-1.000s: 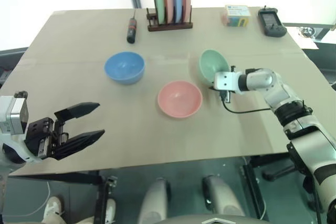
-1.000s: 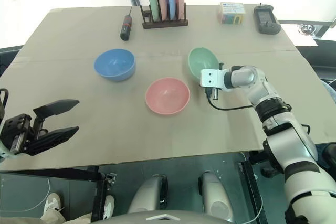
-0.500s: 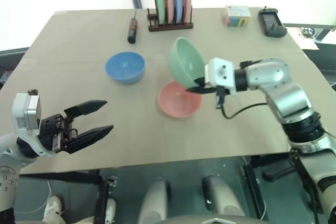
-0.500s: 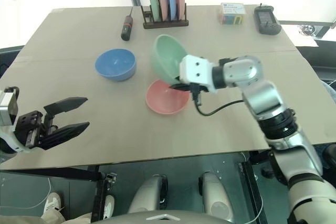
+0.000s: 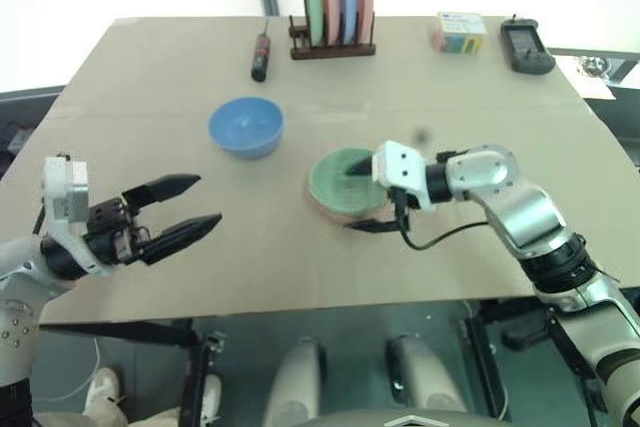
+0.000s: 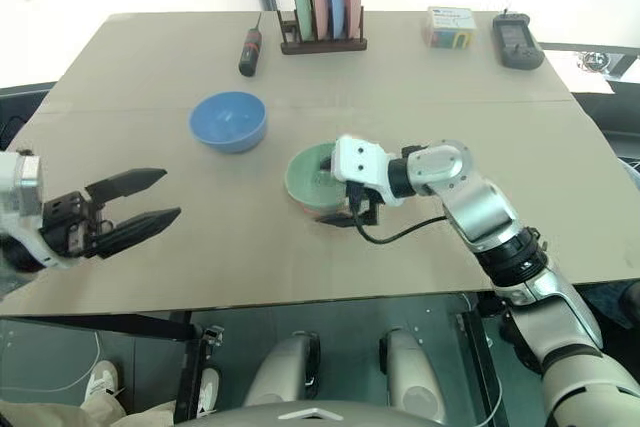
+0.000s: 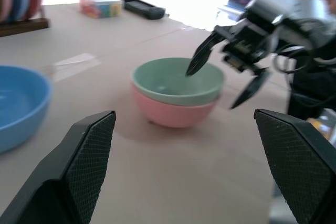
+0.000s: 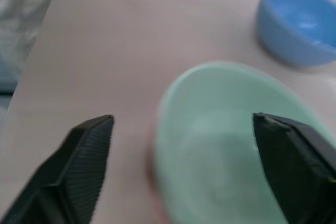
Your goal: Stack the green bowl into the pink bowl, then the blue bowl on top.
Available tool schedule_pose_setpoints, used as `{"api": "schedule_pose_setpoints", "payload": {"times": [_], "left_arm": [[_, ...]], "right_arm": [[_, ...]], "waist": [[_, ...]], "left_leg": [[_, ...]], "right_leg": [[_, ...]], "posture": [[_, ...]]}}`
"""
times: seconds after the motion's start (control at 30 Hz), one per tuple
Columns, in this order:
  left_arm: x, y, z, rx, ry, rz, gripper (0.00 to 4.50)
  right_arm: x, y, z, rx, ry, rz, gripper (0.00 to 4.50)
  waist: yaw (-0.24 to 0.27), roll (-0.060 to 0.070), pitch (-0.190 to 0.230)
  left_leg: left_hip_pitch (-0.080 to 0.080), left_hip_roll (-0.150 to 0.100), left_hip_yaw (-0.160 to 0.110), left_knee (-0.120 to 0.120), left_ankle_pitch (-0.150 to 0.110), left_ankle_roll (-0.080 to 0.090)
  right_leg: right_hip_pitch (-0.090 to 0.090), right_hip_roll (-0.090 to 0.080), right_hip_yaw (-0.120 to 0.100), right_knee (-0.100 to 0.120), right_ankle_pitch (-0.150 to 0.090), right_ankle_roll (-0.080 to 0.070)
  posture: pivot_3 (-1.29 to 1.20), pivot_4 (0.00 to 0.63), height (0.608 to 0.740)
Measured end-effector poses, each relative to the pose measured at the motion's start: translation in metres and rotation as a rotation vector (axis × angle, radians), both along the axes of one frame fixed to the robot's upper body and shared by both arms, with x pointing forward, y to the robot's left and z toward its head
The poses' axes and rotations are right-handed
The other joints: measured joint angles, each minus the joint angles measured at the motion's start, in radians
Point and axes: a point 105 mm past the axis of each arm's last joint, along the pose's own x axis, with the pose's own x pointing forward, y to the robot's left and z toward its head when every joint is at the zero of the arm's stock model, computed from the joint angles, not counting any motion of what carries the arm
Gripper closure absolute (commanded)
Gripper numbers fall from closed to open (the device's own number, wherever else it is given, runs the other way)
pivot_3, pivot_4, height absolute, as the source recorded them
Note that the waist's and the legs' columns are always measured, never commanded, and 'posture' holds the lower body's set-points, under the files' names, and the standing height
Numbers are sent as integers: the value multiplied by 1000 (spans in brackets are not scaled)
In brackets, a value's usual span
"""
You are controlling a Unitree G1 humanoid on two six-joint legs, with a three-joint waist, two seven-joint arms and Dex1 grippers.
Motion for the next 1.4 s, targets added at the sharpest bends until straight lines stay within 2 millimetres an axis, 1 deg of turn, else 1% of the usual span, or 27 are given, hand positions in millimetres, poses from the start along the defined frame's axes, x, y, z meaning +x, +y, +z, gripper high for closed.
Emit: {"api": "schedule_pose_setpoints", "payload": {"times": [0.03, 0.07, 0.13, 0.17, 0.27, 0.3, 0.33, 0.4, 0.47, 0.5, 0.53, 0.57, 0.6, 0.63, 0.67, 0.7, 0.73, 0.83, 0.87, 0.9, 0.93, 1.07, 1.17, 1.27, 1.33, 1.37, 1.4], "left_arm": [[12, 3, -1, 106, -31, 83, 0], [22, 6, -2, 211, -56, 160, 0], [39, 10, 0, 373, -97, 265, 0], [45, 11, 2, 447, -115, 296, 0], [70, -6, 14, 724, -188, 258, 0], [77, -12, 19, 787, -215, 247, 0], [82, -15, 20, 820, -220, 242, 0], [95, -16, 14, 898, -196, 238, 0], [119, -23, 3, 958, -167, 234, 0], [122, -24, 0, 968, -161, 232, 0], [131, -29, -6, 989, -156, 217, 0], [141, -33, -14, 1016, -143, 203, 520], [144, -36, -19, 1027, -139, 189, 747], [147, -38, -25, 1036, -130, 167, 1165], [149, -38, -28, 1039, -124, 160, 1828], [153, -38, -30, 1050, -125, 142, 2121], [155, -39, -30, 1051, -127, 138, 2362], [162, -44, -27, 1042, -142, 118, 3539], [164, -46, -28, 1041, -145, 107, 4002], [165, -47, -29, 1038, -139, 99, 4361], [165, -48, -31, 1039, -136, 89, 4453], [161, -54, -37, 1033, -111, 19, 4453], [153, -61, -34, 1020, -122, -54, 4453], [144, -70, -19, 941, -177, -129, 4453], [128, -90, 4, 813, -231, -249, 4453], [121, -97, 13, 778, -254, -295, 4453], [112, -108, 23, 737, -278, -369, 4453]], "right_arm": [[-1, -6, 16, 67, -25, -33, 162], [-3, -12, 28, 116, -43, -58, 162], [-9, -22, 40, 180, -50, -95, 162], [-11, -27, 43, 204, -42, -112, 162], [-18, -43, 45, 261, -18, -203, 162], [-20, -47, 47, 274, -23, -227, 162], [-21, -49, 48, 279, -25, -239, 162], [-25, -55, 46, 278, -29, -269, 162], [-27, -63, 40, 277, -30, -319, 162], [-27, -63, 40, 278, -30, -323, 162], [-28, -64, 39, 279, -35, -336, 162], [-29, -63, 39, 282, -43, -341, 0], [-30, -63, 40, 284, -49, -342, 0], [-31, -63, 41, 287, -58, -347, 0], [-31, -62, 41, 289, -61, -351, 0], [-31, -64, 39, 285, -61, -362, 0], [-31, -65, 38, 284, -58, -365, 0], [-31, -68, 35, 275, -54, -385, 0], [-31, -69, 34, 272, -56, -392, 0], [-31, -70, 34, 269, -55, -397, 0], [-32, -72, 33, 266, -55, -404, 0], [-32, -75, 29, 260, -46, -421, 0], [-35, -84, 27, 266, -56, -445, 0], [-44, -100, 21, 285, -47, -471, 0], [-59, -114, 13, 309, -9, -472, 0], [-65, -117, 9, 311, 9, -469, 0], [-78, -125, 4, 318, 26, -470, 0]], "waist": [[2, 0, 0], [4, 0, 0], [6, -1, 0], [8, -1, -1], [18, 0, 0], [17, 0, 0], [15, 0, 0], [13, 0, 0], [14, 0, 0], [15, 0, 0], [14, 0, 0], [17, 0, 0], [14, 0, 0], [8, 0, 0], [5, 0, 0], [3, 0, 0], [3, 0, 0], [4, 0, 0], [4, 0, 0], [4, 0, 0], [3, 0, 0], [1, 0, 0], [2, 0, 0], [8, -1, 0], [19, -1, 0], [21, -1, 0], [25, -1, 0]], "left_leg": [[0, 0, 0, 0, 0, 0], [0, 0, -1, 0, 0, 0], [0, -1, -1, -1, 0, 0], [-1, -1, -2, -1, 0, 0], [-2, -1, -1, -1, 0, 0], [-1, -1, 1, -1, 0, 0], [-1, -1, 0, -1, 0, 0], [-2, -1, 0, -1, 0, 0], [-3, -1, -1, -1, 0, 0], [-3, -1, -1, -1, 0, 0], [-4, -1, -1, 1, 0, 0], [-5, -1, -2, 2, 0, 0], [-7, -1, -2, 2, 0, 0], [-8, -1, -2, 2, 0, 0], [-9, -1, -2, 2, 0, 0], [-12, -1, -3, 3, 0, 0], [-12, -1, -3, 2, 0, 0], [-12, -1, -4, 3, 0, 0], [-12, -2, -4, 3, 0, 0], [-12, -2, -4, 3, 0, 0], [-12, -2, -4, 3, 0, 0], [-12, -2, -4, 3, 0, 0], [-12, -2, -4, 3, 0, 0], [-13, -2, -5, 3, 0, 0], [-13, -2, -5, 3, 0, 0], [-12, -2, -5, 3, 0, 0], [-12, -2, -5, 4, 0, 0]], "right_leg": [[0, 0, 0, 0, 0, 0], [0, 0, 0, 0, 0, 0], [0, 0, 0, 0, 0, 1], [0, 0, -1, -1, 1, 1], [0, 0, -1, -1, 0, 0], [-1, 0, 0, -1, 0, 0], [-1, 0, 0, -1, 0, 1], [-1, 1, 0, -1, 2, 3], [-2, 1, 0, -1, 2, 4], [-2, 1, 0, -1, 2, 4], [-2, 1, 0, -1, 2, 4], [-2, 2, 0, 0, 2, 4], [-3, 2, 0, -1, 2, 4], [-4, 1, 0, -1, 2, 4], [-5, 1, 0, -1, 2, 4], [-8, 1, -1, 0, 2, 4], [-8, 1, -1, 0, 2, 4], [-8, 1, -2, 0, 2, 4], [-7, 1, -2, 0, 2, 4], [-7, 1, -2, 0, 2, 4], [-7, 1, -2, 0, 2, 4], [-8, 1, -2, 0, 2, 4], [-7, 1, -2, 0, 2, 4], [-7, 1, -2, 0, 2, 4], [-7, 0, -3, -1, 2, 4], [-6, 0, -2, 0, 2, 4], [-5, 0, -3, 0, 2, 4]], "posture": [[0, 150, 740], [0, 150, 740], [0, 150, 740], [0, 150, 740], [0, 150, 740], [0, 150, 740], [0, 150, 740], [0, 150, 740], [0, 150, 740], [0, 150, 740], [0, 150, 740], [0, 150, 740], [0, 150, 740], [0, 150, 740], [0, 150, 740], [0, 150, 740], [0, 150, 740], [0, 150, 740], [0, 150, 740], [0, 150, 740], [0, 150, 740], [0, 150, 740], [0, 150, 740], [0, 150, 740], [0, 150, 740], [0, 150, 740], [0, 150, 740]]}}
